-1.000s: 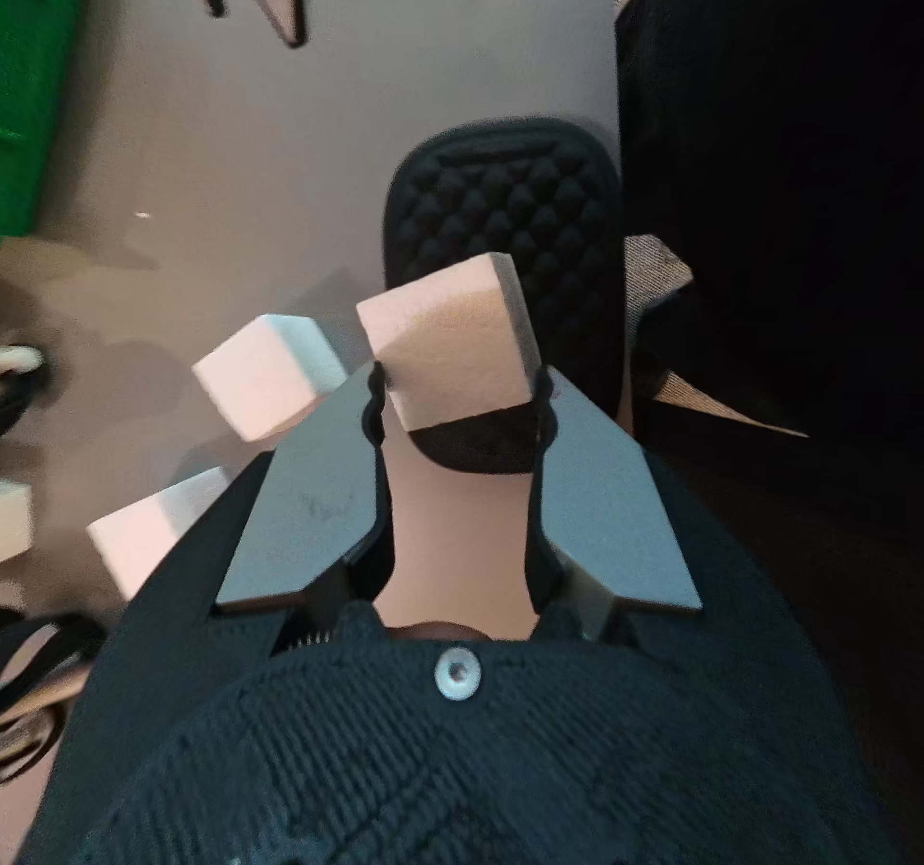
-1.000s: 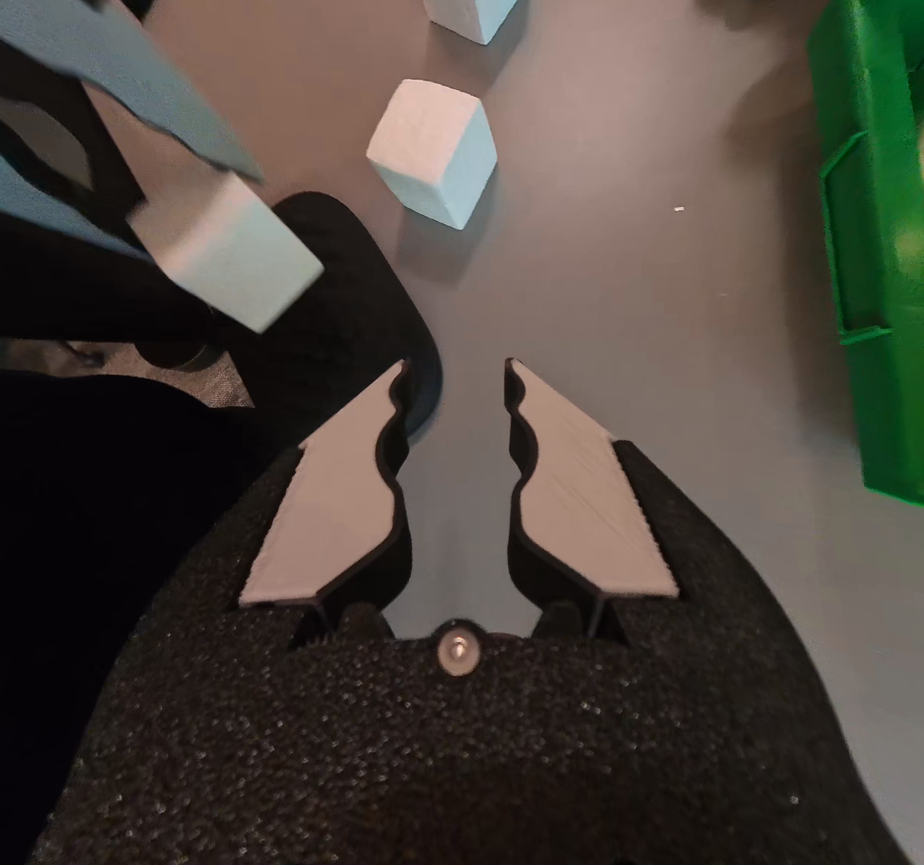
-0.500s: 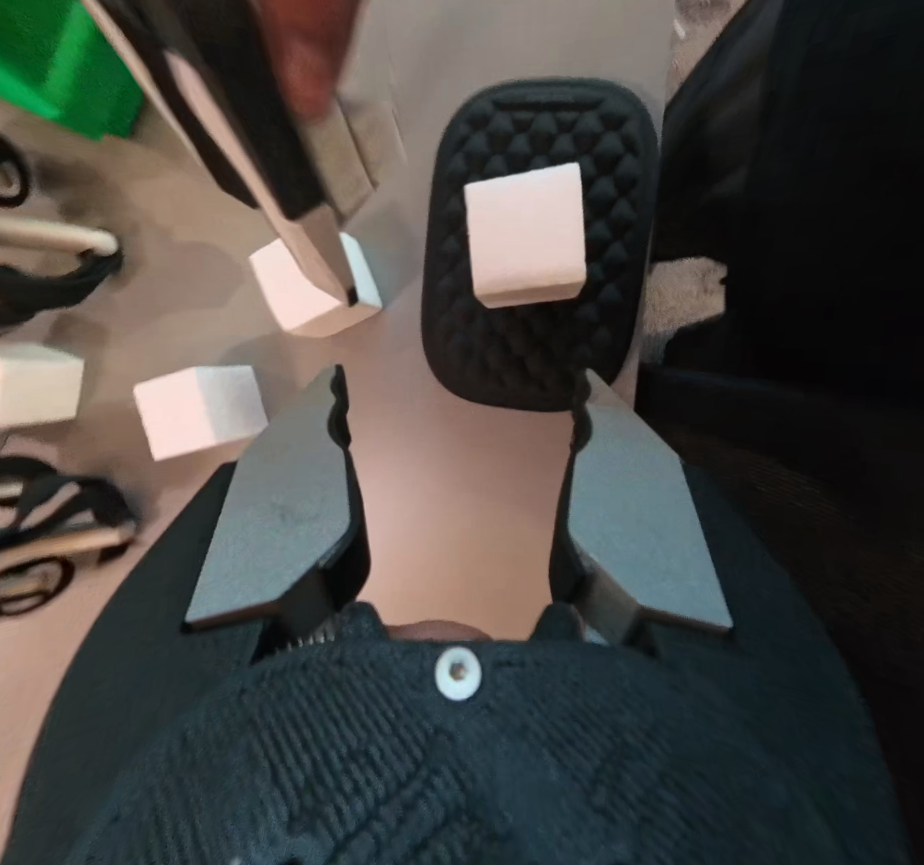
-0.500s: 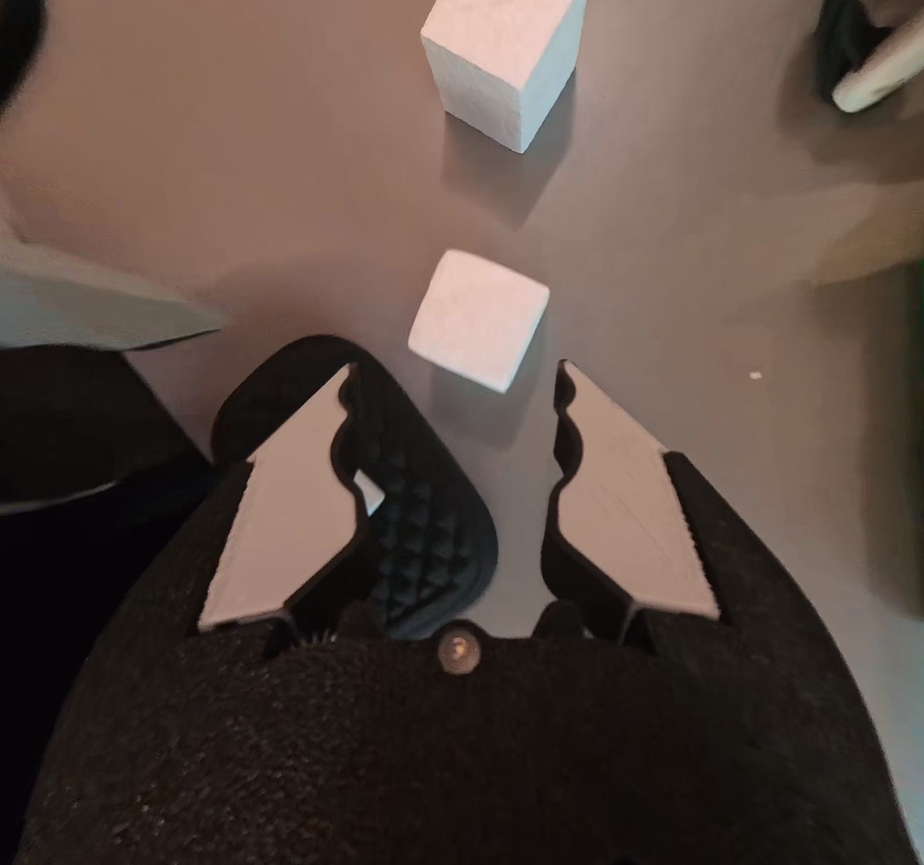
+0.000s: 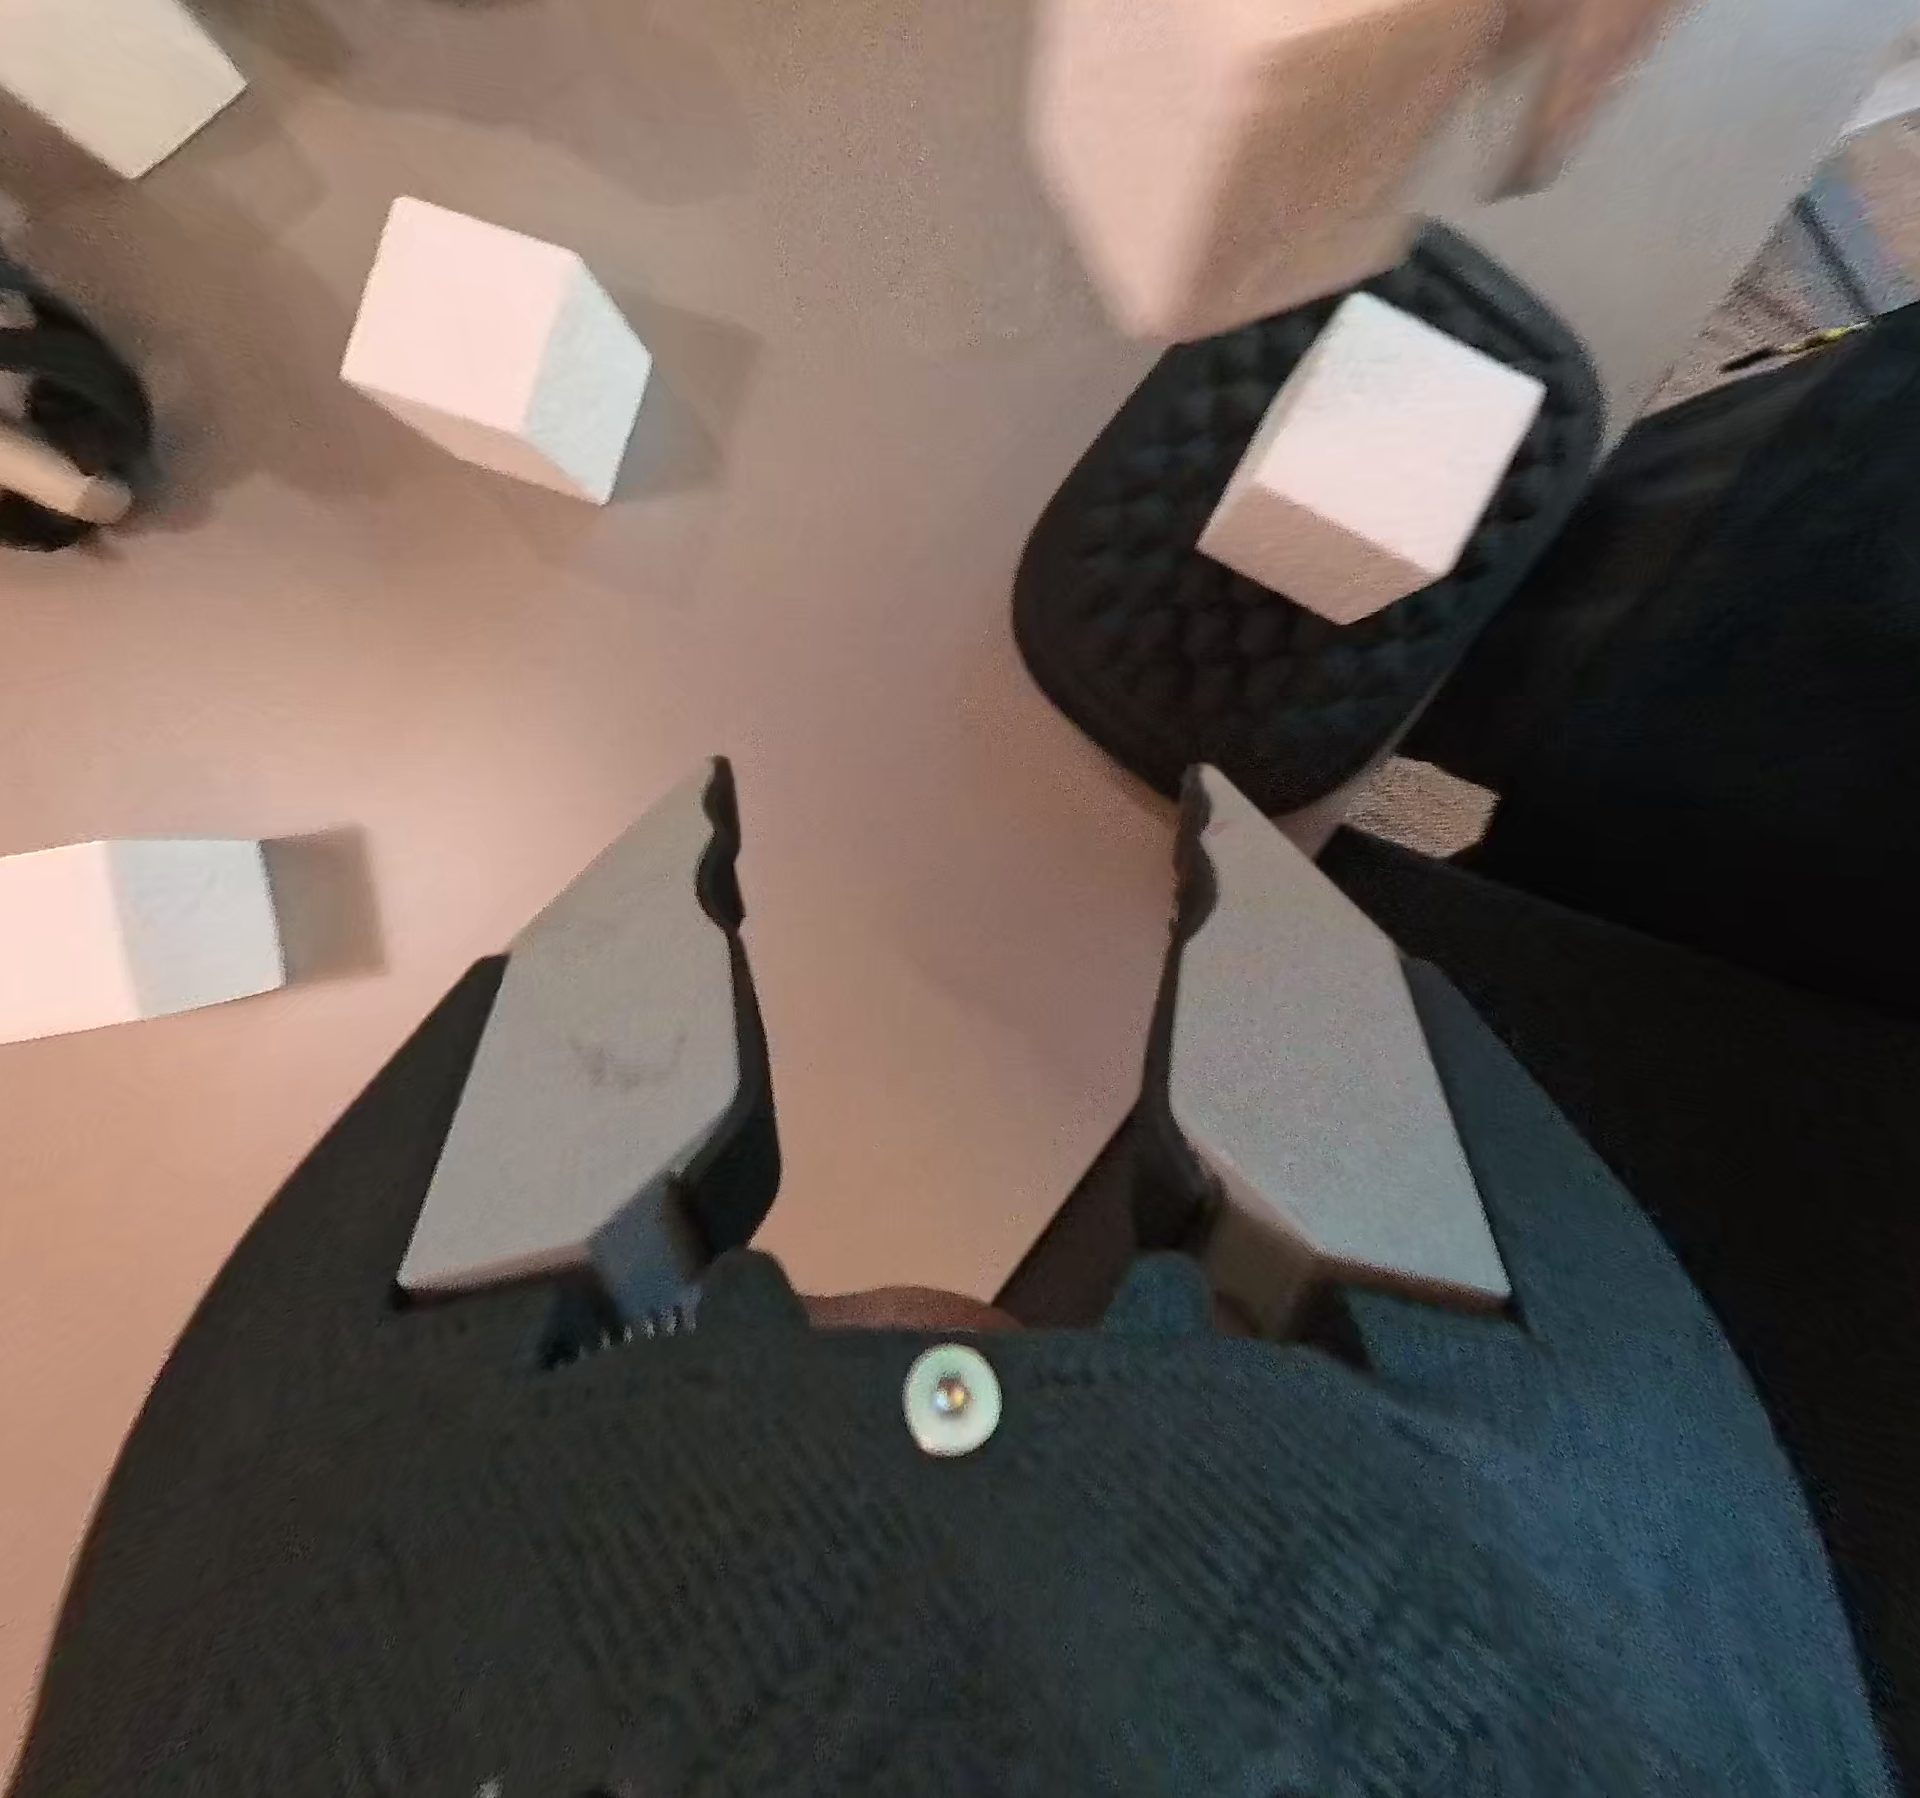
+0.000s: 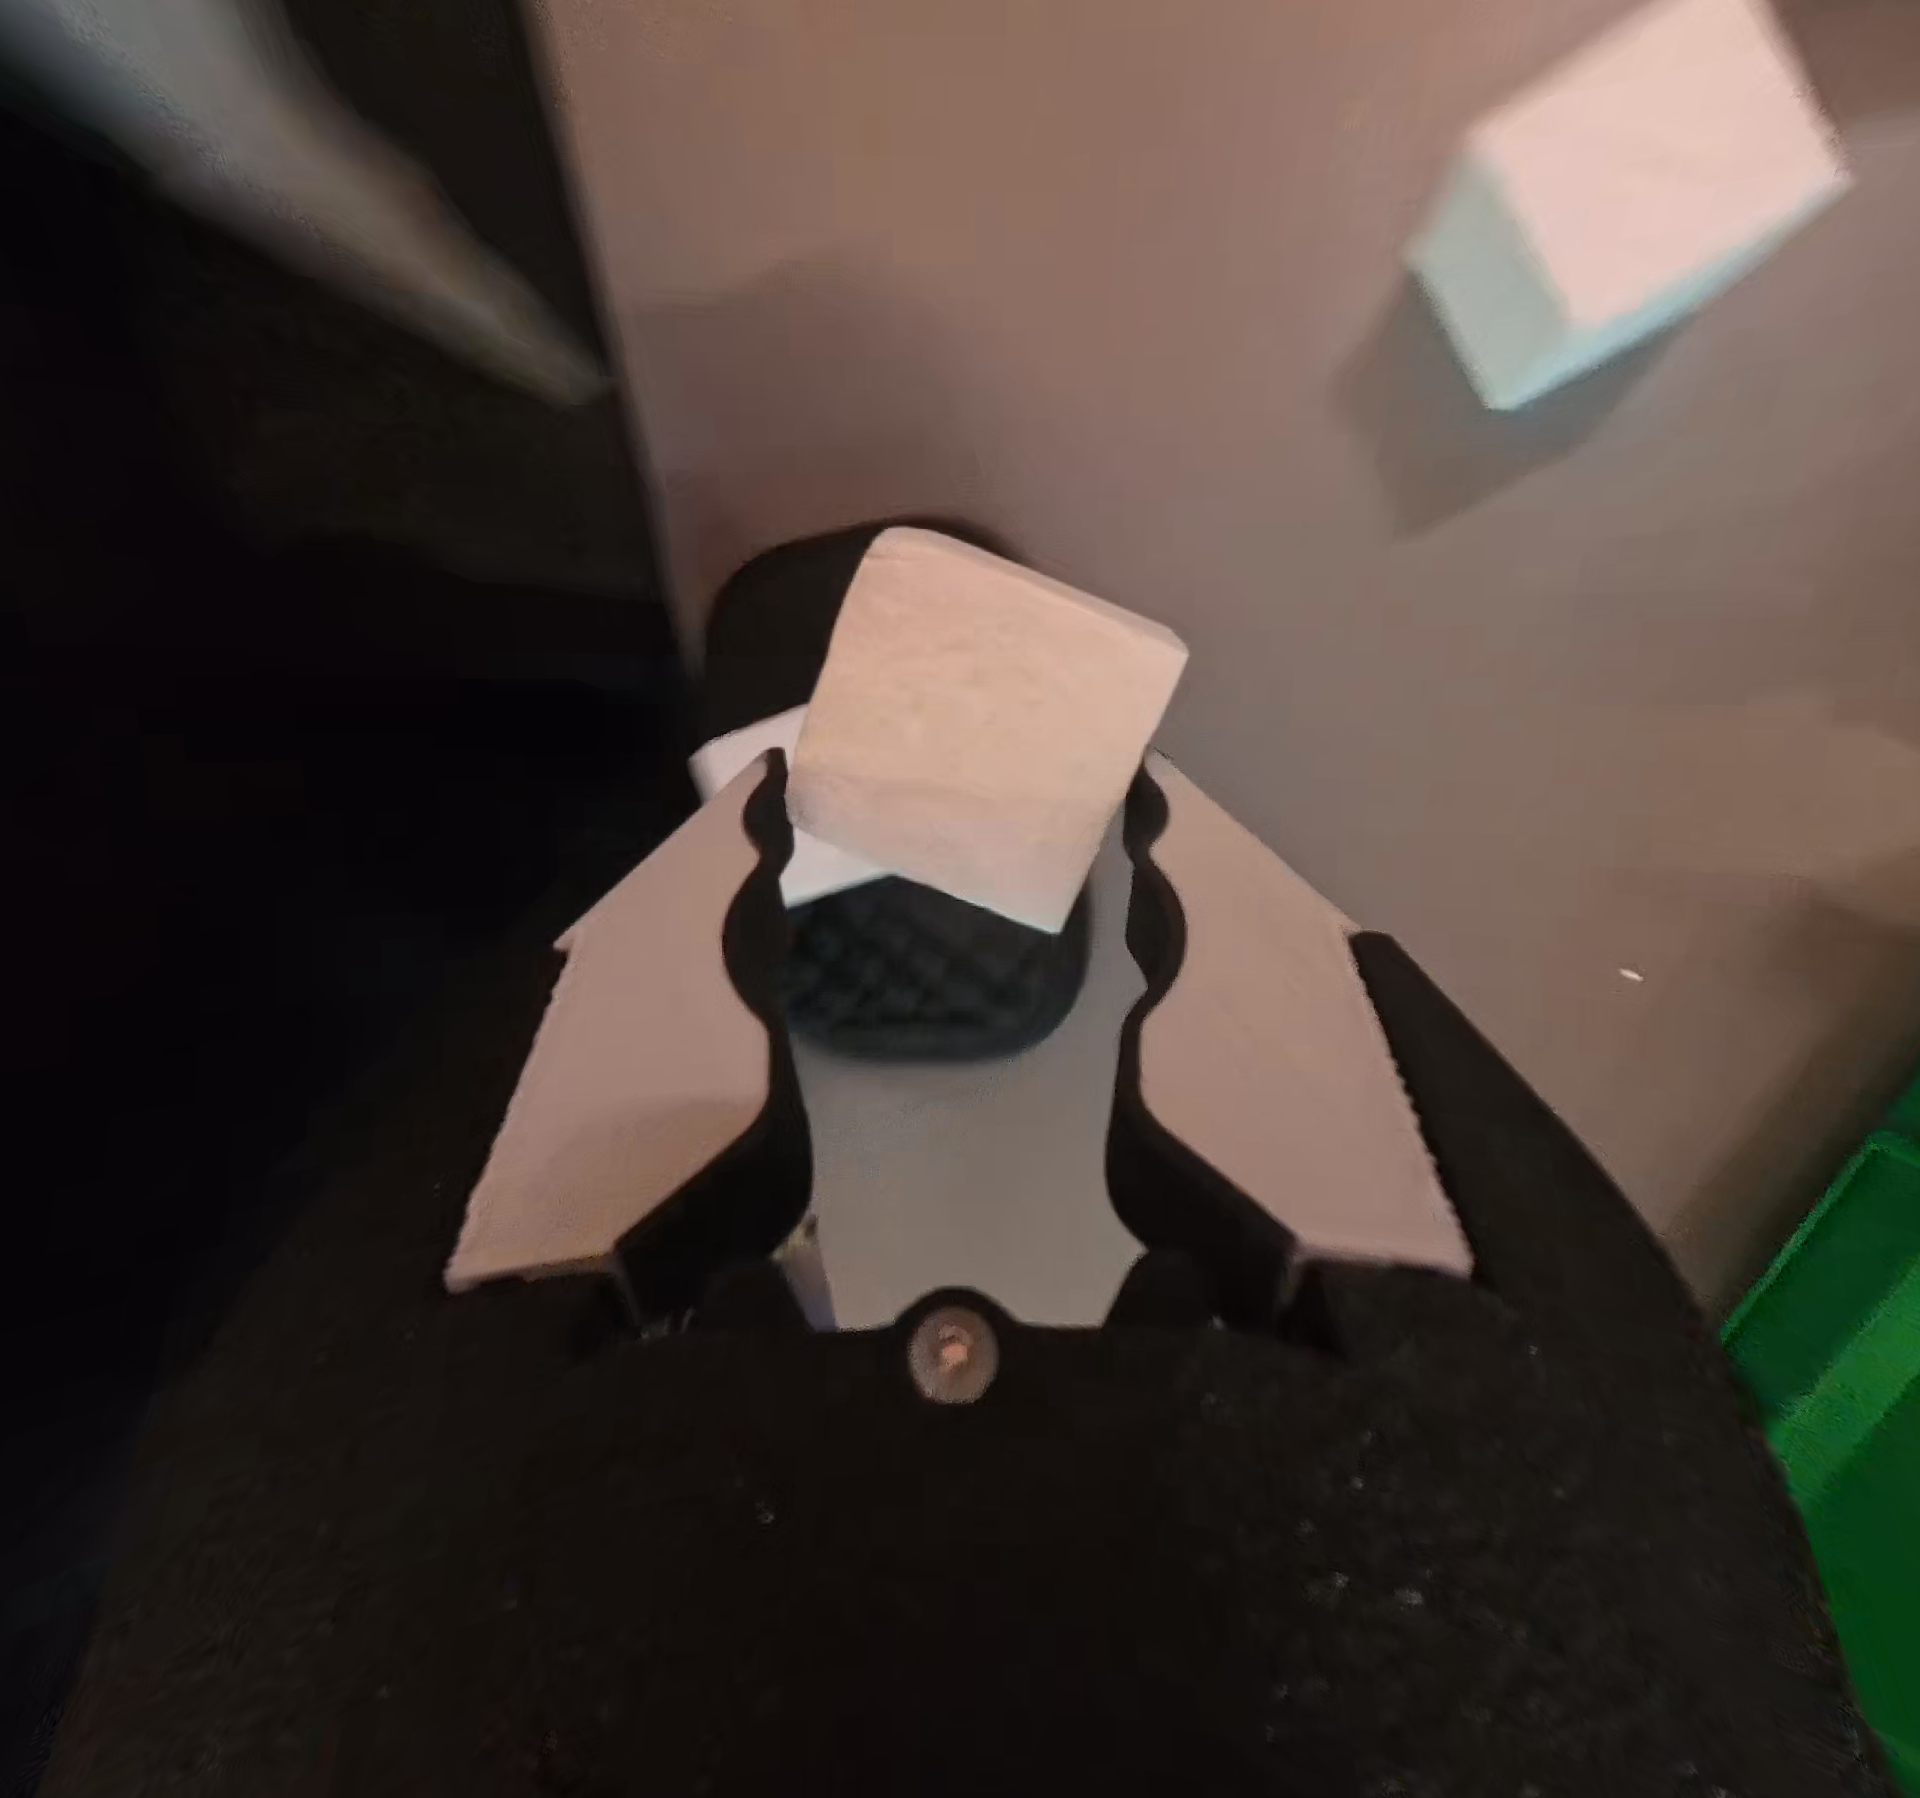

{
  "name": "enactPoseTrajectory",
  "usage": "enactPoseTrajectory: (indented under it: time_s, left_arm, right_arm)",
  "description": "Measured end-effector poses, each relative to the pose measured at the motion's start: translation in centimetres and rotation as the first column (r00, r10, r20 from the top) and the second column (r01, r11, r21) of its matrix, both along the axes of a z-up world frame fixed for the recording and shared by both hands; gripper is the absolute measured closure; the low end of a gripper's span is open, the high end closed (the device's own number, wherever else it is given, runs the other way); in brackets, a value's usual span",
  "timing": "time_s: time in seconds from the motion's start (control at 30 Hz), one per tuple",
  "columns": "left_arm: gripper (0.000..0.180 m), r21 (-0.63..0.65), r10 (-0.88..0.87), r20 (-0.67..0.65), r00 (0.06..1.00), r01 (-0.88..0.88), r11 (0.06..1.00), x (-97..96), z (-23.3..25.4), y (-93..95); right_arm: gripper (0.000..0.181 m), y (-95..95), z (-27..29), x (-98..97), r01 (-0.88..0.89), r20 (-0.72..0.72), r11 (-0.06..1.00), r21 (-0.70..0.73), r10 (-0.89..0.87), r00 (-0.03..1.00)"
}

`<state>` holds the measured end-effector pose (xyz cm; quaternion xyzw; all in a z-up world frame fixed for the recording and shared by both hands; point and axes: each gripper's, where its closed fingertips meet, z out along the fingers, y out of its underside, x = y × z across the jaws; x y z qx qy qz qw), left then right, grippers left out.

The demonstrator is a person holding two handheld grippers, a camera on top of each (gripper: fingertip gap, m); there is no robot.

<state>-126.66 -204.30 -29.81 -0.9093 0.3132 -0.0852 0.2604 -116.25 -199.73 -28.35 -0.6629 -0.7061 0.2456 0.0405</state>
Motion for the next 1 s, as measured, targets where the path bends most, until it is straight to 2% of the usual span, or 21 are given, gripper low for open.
enactPoseTrajectory:
  time_s: [0.07,0.17,0.43,0.63,0.7,0.8,0.83,0.93,1.0]
  left_arm:
    - [0.096,-0.001,-0.007,-0.034,0.999,0.007,1.000,-0.8,-0.2,1.0]
    - [0.093,-0.001,-0.020,-0.070,0.997,0.020,1.000,-1.9,-0.7,3.3]
    - [0.082,-0.002,-0.001,-0.118,0.993,0.001,1.000,-4.8,-2.9,11.7]
    - [0.087,-0.062,-0.099,-0.092,0.991,0.094,0.994,-3.5,-4.9,16.0]
    - [0.095,-0.100,-0.128,-0.118,0.985,0.117,0.988,-3.4,-6.5,16.5]
    - [0.125,-0.162,-0.173,-0.127,0.977,0.151,0.975,-3.0,-8.5,16.0]
    - [0.125,-0.158,-0.173,-0.133,0.976,0.151,0.976,-2.9,-8.6,16.0]
    - [0.125,-0.170,-0.177,-0.100,0.979,0.159,0.973,-2.1,-7.2,15.0]
    - [0.125,-0.120,-0.210,-0.094,0.973,0.198,0.973,-1.2,-4.5,14.4]
  right_arm:
    - [0.118,-1.8,1.5,1.6,-0.134,0.004,0.989,0.056,0.134,0.991]
    - [0.118,-3.9,1.3,2.6,-0.247,0.026,0.963,0.111,0.245,0.969]
    - [0.115,-5.7,-4.1,2.9,-0.353,0.134,0.929,0.109,0.338,0.932]
    - [0.107,-5.5,-2.6,3.0,-0.242,0.039,0.965,0.098,0.239,0.970]
    - [0.107,-5.1,-1.6,3.5,-0.187,-0.005,0.977,0.099,0.188,0.982]
    - [0.108,-4.4,0.0,4.5,-0.092,-0.080,0.993,0.077,0.098,0.992]
    - [0.108,-4.0,0.4,4.9,-0.056,-0.101,0.996,0.066,0.063,0.993]
    - [0.109,-2.6,0.8,6.2,0.055,-0.151,0.998,0.006,-0.054,0.987]
    - [0.110,-1.4,0.6,7.0,0.134,-0.165,0.990,-0.035,-0.138,0.977]
